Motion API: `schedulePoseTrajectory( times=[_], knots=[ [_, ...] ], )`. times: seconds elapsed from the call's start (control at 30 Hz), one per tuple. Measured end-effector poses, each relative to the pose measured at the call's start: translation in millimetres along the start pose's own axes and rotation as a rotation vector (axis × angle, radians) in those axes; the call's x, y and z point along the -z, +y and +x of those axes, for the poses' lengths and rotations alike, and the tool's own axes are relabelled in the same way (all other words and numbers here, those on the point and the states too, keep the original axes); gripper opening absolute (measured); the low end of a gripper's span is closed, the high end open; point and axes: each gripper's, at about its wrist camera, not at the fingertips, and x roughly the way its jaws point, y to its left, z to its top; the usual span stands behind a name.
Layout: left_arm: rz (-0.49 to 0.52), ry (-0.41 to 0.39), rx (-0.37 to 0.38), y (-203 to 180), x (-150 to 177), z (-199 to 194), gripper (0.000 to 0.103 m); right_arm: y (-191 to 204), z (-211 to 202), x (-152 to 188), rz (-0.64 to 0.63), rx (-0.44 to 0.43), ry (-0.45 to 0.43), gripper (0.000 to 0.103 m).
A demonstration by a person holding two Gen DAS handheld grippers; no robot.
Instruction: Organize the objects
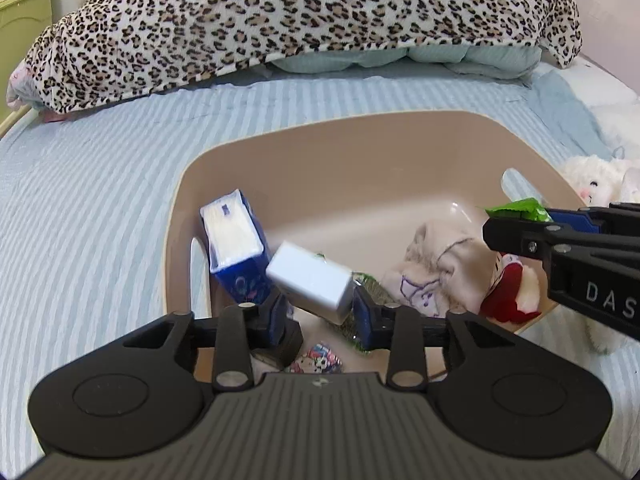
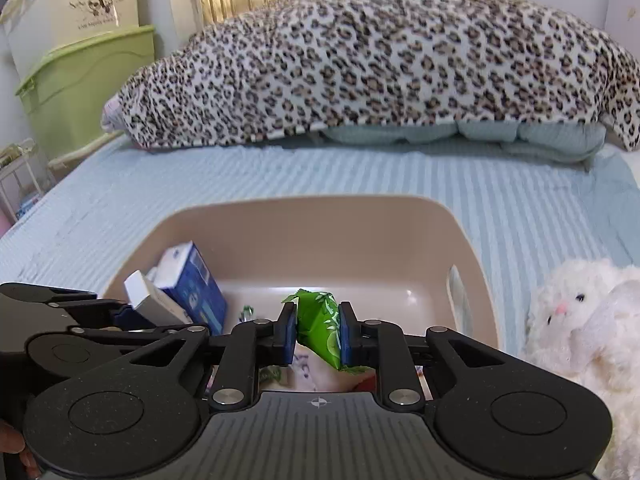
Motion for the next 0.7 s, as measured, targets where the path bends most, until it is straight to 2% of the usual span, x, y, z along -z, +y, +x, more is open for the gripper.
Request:
schedulePoseTrajectory(
  times=[0.03,0.07,0.1,0.2,0.37,0.43,0.53,0.6,0.7],
  knots=[
    [0.000,-0.003,0.001,0.3,0.9,-1.6,0.060,-1.2,-1.2,0.1,0.002,0.002,-0.003,0.035],
    [0.001,-0.007,-0.001,0.4,1.4,-4.2,0.066,-2.1,-3.9,0.4,0.006,0.002,-0.013,0.039],
    [0.002,-0.014,-0.003,0.5,1.3,-6.9,0.073,-2.4,-6.8,0.3,0.007,0.003,-0.018,0.047],
    [0.011,-0.021,-0.001,0.0,-0.1,-15.8,0.077,-1.5,-16.5,-0.2,0.000,0.016,-0.040,0.065],
    [0.014,-0.026,0.008,-2.8,-0.8,-30.7,0.086,0.2,-33.2,-3.6,-0.011,0.030,-0.056,0.077],
    [0.013,-0.031,0.006,-2.8,0.1,-36.6,0.089,0.1,-40.8,-4.4,-0.008,0.033,-0.059,0.079],
    [0.012,-0.037,-0.006,-2.0,3.1,-44.6,0.089,1.9,-52.2,-3.4,-0.011,0.040,-0.065,0.083],
    [0.006,-0.039,-0.006,-0.3,4.9,-50.0,0.089,3.9,-61.2,-1.7,-0.018,0.048,-0.073,0.092],
    [-0.004,-0.044,-0.008,1.9,8.5,-59.1,0.089,6.9,-73.5,0.5,-0.025,0.050,-0.081,0.093]
  ],
)
